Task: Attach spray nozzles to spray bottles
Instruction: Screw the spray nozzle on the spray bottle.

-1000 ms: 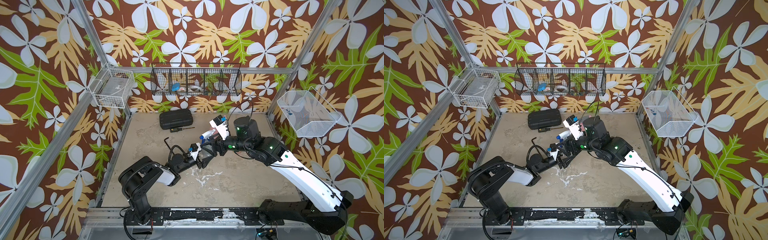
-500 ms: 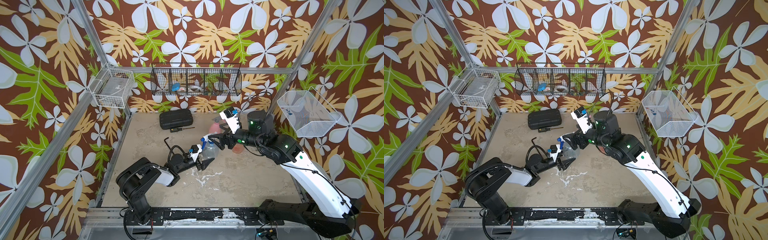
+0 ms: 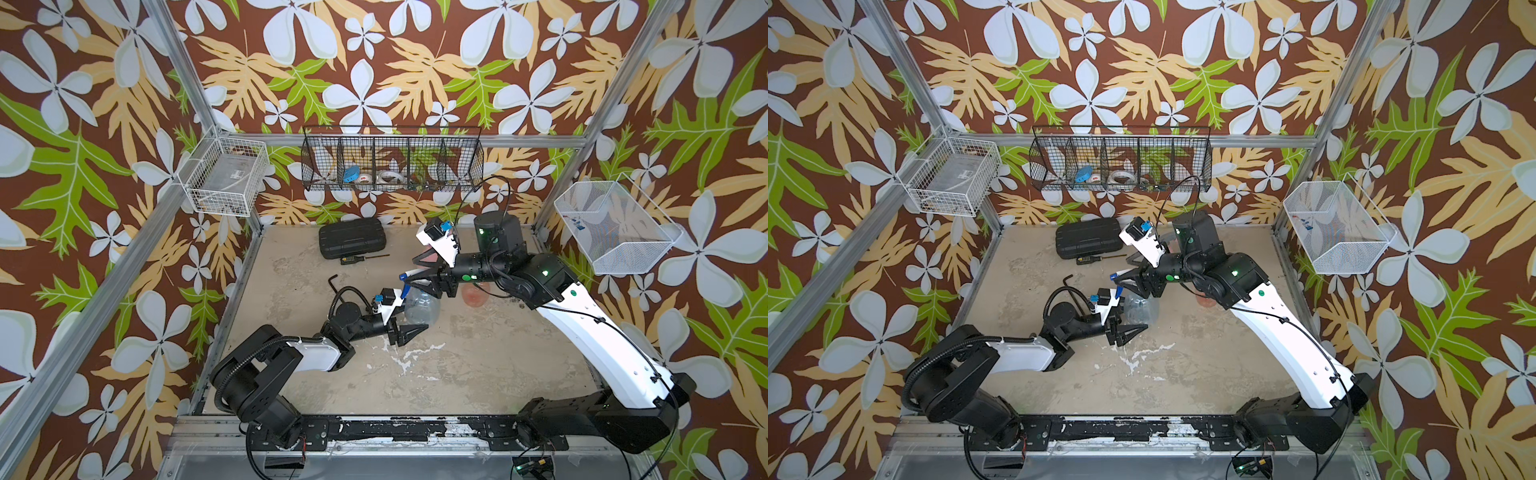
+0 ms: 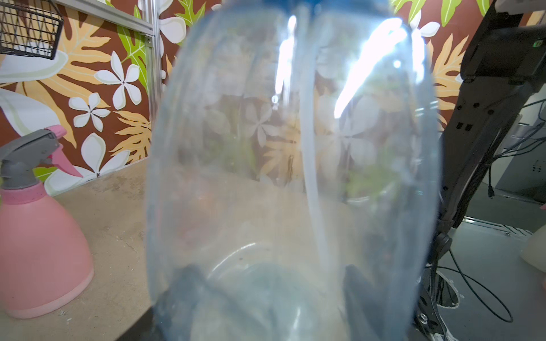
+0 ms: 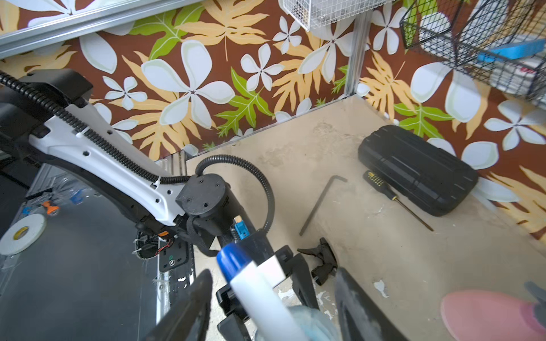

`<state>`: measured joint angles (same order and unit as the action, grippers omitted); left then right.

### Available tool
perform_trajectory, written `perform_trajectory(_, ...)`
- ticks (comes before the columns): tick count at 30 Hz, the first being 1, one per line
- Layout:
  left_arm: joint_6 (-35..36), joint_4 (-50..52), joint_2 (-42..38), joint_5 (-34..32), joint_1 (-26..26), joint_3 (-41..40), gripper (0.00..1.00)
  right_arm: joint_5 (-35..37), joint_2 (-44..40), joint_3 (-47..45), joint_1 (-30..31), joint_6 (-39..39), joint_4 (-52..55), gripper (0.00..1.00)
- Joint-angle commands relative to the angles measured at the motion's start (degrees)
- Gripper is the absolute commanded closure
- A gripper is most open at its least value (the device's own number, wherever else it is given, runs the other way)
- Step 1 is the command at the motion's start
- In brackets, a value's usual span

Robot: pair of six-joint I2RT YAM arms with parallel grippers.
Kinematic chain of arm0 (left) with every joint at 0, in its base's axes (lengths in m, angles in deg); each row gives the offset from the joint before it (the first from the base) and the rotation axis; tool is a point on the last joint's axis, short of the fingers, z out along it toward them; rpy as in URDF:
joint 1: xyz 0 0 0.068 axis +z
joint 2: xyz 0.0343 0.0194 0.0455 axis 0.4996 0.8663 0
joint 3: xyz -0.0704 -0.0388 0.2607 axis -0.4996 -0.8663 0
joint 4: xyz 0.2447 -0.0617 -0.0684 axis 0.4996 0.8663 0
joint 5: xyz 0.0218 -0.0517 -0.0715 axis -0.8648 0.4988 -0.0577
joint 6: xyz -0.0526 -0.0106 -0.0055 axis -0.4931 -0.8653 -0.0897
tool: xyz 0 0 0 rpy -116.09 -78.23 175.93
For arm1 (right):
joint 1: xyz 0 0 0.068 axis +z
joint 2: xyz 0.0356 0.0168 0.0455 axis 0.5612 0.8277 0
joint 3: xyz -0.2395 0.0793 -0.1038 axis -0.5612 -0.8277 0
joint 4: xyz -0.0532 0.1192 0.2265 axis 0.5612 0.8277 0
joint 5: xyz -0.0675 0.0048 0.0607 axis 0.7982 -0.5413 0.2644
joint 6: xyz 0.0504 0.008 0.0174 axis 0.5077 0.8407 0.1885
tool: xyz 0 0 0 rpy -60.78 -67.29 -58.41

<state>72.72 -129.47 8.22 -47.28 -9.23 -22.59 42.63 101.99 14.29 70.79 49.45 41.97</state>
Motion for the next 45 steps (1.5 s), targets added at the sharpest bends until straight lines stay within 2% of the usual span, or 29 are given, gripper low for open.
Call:
perform_trajectory(1, -1.8, -1.0, -1.0, 2.6, 0.7, 0.3, 0.48, -3.6, -0.5, -1.2, 0.1, 0.5, -0.3, 0.39)
perform_trajectory(4, -1.6, -0.5, -1.5, 2.6, 0.8, 0.2, 0.48, -3.2, -1.3, -2.4, 0.1, 0.8, -0.8, 0.48)
perform_trajectory(11, -1.6, -0.2, -2.0, 2.0, 1.1, 0.4, 0.48, -1.9, -2.6, -3.8, 0.1, 1.7, -1.4, 0.61)
perform_trajectory(17, -1.3, 0.1, -2.6, 1.3, 1.1, 0.8, 0.48, -0.2, -3.2, -4.7, 0.1, 2.2, -1.4, 0.81)
perform_trajectory(23, -0.9, 0.7, -3.8, 0.3, 1.4, 1.2, 0.48, 0.6, -3.7, -5.6, 0.1, 2.5, -1.4, 0.92)
perform_trajectory(28, -3.1, -1.9, -4.7, 0.7, 2.1, 1.0, 0.48, 1.6, -4.5, -6.9, 0.1, 2.8, -1.9, 1.00)
perform_trajectory(33, -6.6, -6.1, -5.3, 1.2, 3.1, 1.1, 0.49, 2.1, -6.0, -9.2, 0.1, 3.6, -3.4, 1.00)
perform_trajectory(37, -5.2, -3.7, -5.8, -1.6, 3.3, 1.9, 0.52, 4.3, -5.4, -9.4, 0.3, 3.9, -2.5, 1.00)
perform_trajectory(41, -2.8, -2.2, -5.9, -7.4, 3.3, 2.4, 0.52, 8.5, -3.6, -9.5, 0.4, 4.8, -1.1, 1.00)
perform_trajectory(45, -0.5, -3.0, -6.0, -16.1, 3.2, 2.4, 0.53, 13.0, -2.4, -11.4, 0.4, 8.9, -2.3, 1.00)
